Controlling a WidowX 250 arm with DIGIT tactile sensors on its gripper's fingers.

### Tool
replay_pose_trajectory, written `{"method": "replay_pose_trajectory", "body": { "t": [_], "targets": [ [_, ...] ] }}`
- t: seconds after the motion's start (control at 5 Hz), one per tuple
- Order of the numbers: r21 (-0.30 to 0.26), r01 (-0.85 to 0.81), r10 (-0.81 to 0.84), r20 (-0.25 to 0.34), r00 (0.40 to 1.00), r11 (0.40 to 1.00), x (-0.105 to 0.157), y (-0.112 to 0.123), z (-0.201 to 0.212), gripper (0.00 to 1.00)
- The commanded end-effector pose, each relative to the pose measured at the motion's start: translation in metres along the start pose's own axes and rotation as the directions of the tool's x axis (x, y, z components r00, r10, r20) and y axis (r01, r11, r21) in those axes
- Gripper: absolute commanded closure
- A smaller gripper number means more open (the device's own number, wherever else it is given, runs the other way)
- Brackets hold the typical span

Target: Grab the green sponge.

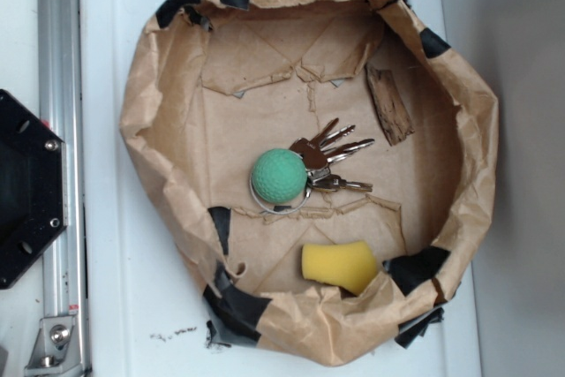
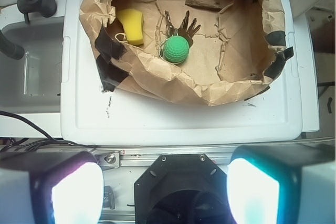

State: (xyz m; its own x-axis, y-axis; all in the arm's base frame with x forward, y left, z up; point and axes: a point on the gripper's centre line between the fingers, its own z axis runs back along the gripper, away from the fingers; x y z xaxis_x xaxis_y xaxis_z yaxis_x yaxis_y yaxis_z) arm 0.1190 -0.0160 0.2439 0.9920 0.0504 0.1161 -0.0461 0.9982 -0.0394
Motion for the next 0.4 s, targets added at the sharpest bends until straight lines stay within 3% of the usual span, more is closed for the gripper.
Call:
{"method": "replay_pose_trajectory", "body": {
  "t": [0.0, 0.2],
  "targets": [
    [0.0, 0.0, 0.0, 0.0, 1.0, 1.0, 0.0, 0.0, 0.0, 0.0],
    [0.04, -0.004, 0.005, -0.007, 1.0, 0.999, 0.044, 0.023, -0.048, 0.0]
  ]
}}
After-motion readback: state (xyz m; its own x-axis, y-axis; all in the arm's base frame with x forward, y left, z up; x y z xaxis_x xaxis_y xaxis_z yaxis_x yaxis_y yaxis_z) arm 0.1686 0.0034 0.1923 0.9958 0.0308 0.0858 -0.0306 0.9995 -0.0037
